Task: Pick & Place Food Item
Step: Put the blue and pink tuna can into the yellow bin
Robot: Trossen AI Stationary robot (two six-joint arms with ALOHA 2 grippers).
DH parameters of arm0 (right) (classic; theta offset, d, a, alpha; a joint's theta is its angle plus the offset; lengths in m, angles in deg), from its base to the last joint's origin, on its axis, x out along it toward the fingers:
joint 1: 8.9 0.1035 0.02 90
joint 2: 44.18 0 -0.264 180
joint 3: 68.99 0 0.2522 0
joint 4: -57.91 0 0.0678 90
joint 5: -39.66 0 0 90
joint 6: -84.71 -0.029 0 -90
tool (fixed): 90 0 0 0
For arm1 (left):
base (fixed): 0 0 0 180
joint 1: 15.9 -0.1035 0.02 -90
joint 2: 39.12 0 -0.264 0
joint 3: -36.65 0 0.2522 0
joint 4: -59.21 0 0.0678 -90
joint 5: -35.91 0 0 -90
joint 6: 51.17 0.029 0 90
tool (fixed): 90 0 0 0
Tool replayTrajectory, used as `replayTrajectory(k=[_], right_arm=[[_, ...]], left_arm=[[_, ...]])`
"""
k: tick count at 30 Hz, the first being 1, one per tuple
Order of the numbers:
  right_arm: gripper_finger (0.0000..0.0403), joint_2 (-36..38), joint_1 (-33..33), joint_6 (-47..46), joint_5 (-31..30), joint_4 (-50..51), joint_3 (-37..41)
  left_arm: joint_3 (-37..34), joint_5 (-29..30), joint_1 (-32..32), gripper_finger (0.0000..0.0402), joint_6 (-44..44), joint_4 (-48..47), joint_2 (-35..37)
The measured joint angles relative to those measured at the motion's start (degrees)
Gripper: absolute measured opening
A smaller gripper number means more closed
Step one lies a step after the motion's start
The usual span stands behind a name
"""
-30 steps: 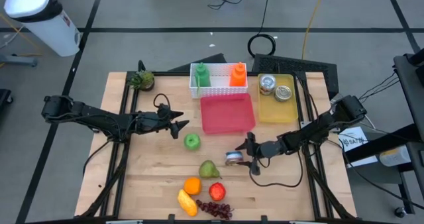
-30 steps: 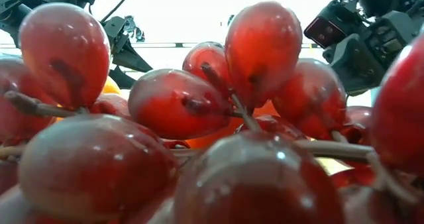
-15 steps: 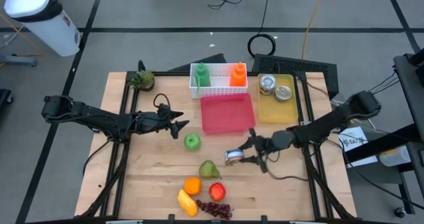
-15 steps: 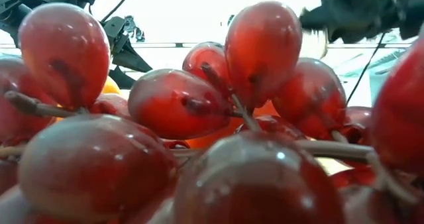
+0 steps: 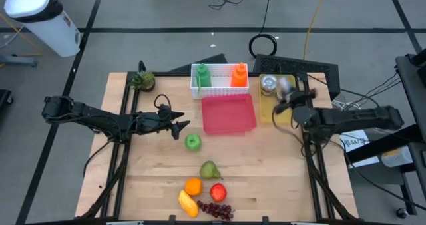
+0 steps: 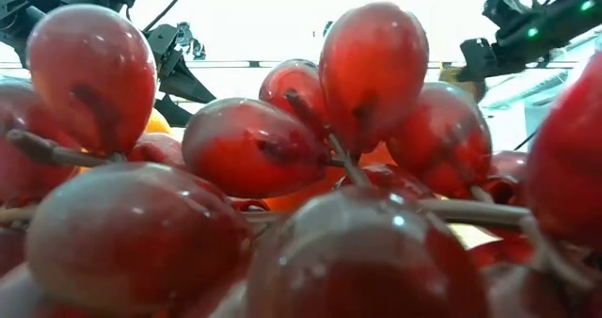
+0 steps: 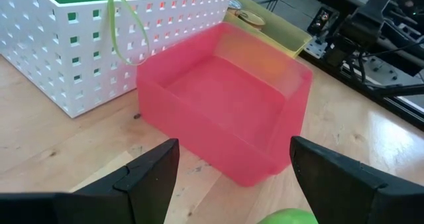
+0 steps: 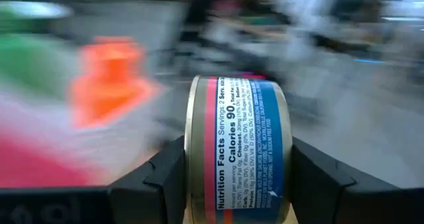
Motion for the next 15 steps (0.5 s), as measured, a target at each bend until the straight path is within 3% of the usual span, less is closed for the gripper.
replayTrajectory(k=[2,4,10,15], right_arm=[[0.0190,1.69,-4.65,-0.60,-1.90,3.07,0.00],[0.0190,2.55,-9.89,-2.00,1.24,4.96,0.00],[0.0190,1.49,-27.62,-9.63,22.08,12.55,0.00],[0.0190,-0.06,-42.42,-8.82,38.41,12.38,0.00]], left_arm=[[0.00,0.02,-0.01,0.0301,0.11,-0.01,-0.02],[0.00,0.02,0.00,0.0301,0.11,-0.01,-0.01],[0.00,0.02,-0.02,0.0301,-0.45,-0.02,-0.01],[0.00,0.01,-0.02,0.0301,-0.66,-0.02,-0.02]])
